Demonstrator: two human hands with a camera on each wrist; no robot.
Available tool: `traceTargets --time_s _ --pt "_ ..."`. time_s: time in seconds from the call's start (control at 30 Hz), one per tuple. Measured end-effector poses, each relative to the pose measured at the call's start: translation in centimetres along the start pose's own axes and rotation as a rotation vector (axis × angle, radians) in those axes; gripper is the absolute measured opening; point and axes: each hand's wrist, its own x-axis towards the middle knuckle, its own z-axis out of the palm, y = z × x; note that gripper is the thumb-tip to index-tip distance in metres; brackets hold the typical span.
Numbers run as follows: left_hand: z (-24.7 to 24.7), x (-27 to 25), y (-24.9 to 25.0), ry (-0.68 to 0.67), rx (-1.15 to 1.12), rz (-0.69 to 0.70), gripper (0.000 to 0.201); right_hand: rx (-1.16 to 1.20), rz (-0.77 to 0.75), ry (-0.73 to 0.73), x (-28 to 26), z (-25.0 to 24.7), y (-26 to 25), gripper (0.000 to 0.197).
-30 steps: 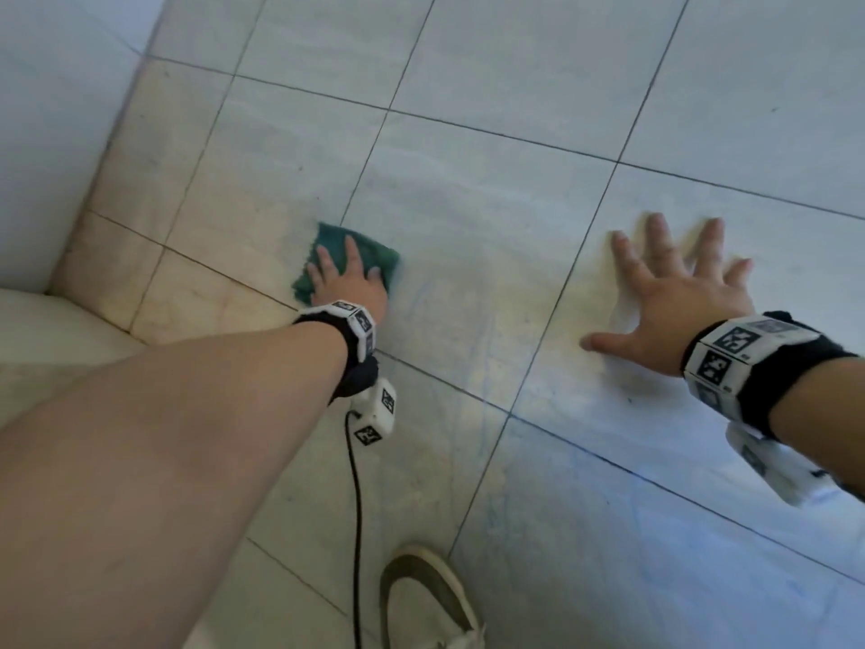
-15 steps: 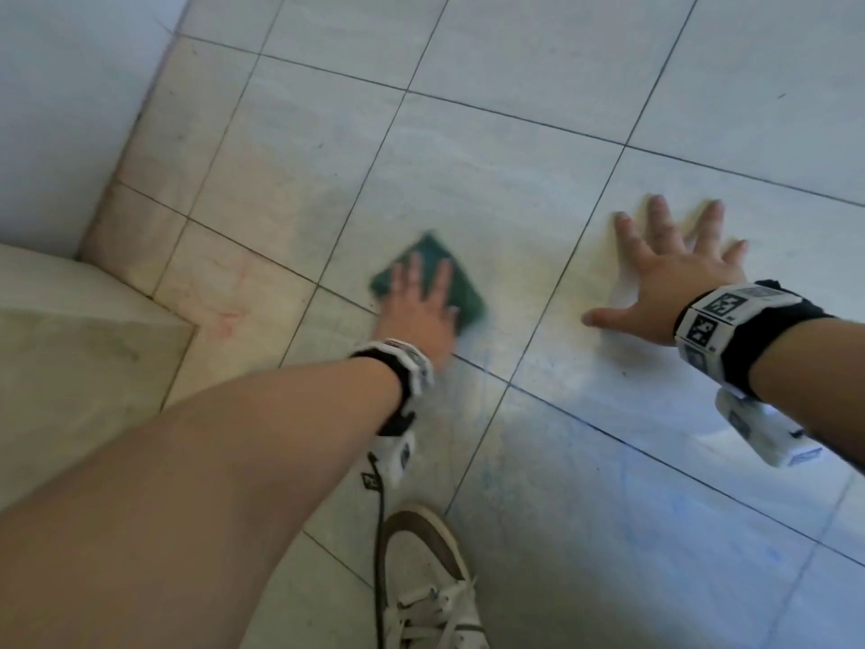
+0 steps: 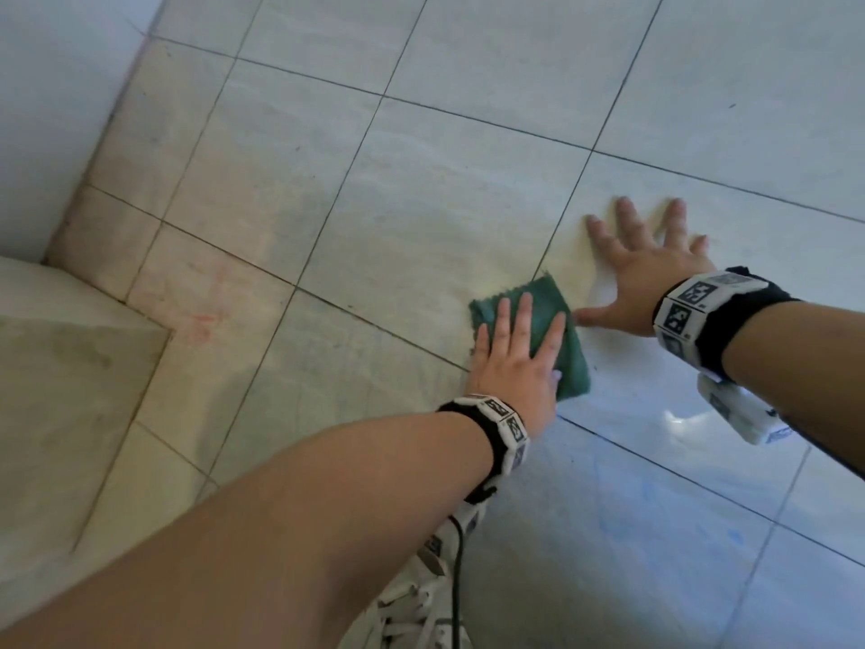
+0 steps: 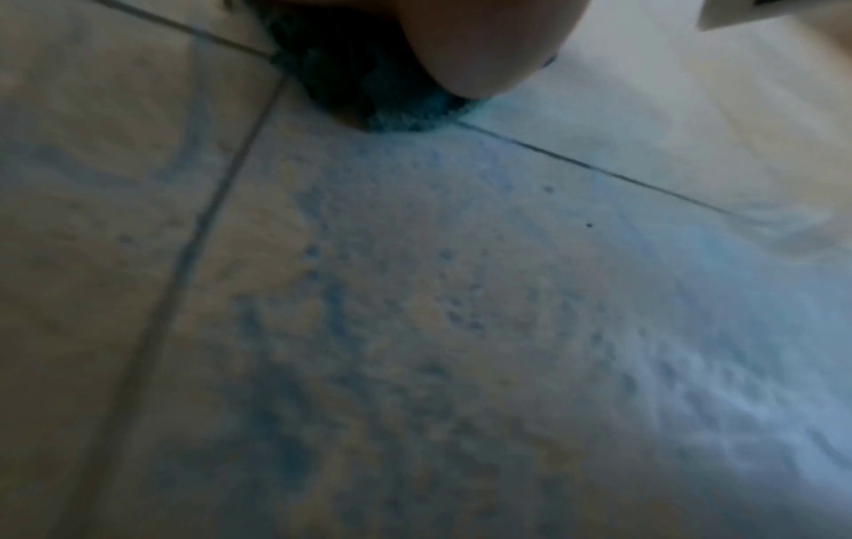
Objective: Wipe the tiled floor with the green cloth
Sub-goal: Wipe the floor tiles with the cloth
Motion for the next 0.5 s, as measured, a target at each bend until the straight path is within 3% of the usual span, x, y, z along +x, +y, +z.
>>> traceTargets --time_s 0.1,0.23,0.3,0.4,0.5 --pt "-1.2 1.3 -3.6 0.011 0.043 -0.004 0.068 0.021 -0.026 -0.011 -0.2 -0.1 0.8 0.123" --pt "-3.1 3.4 -9.4 0.048 -0.081 -0.338 0.067 0.030 -0.038 -0.006 -0.8 0.6 1.4 0.122" --pt "-3.1 3.5 -9.8 0.057 -0.081 -0.394 0.067 0.031 -0.043 -0.002 -1.1 0.9 1.7 0.122" --pt "-2.7 3.2 -5.8 0.066 -0.002 -0.215 0.068 0.052 -0.062 -0.002 -1.2 0.7 2.2 0.117" --pt "-2.6 4.0 1.6 0.036 0.003 0.014 0.067 0.122 -0.053 0.079 -1.5 0.1 2.8 0.095"
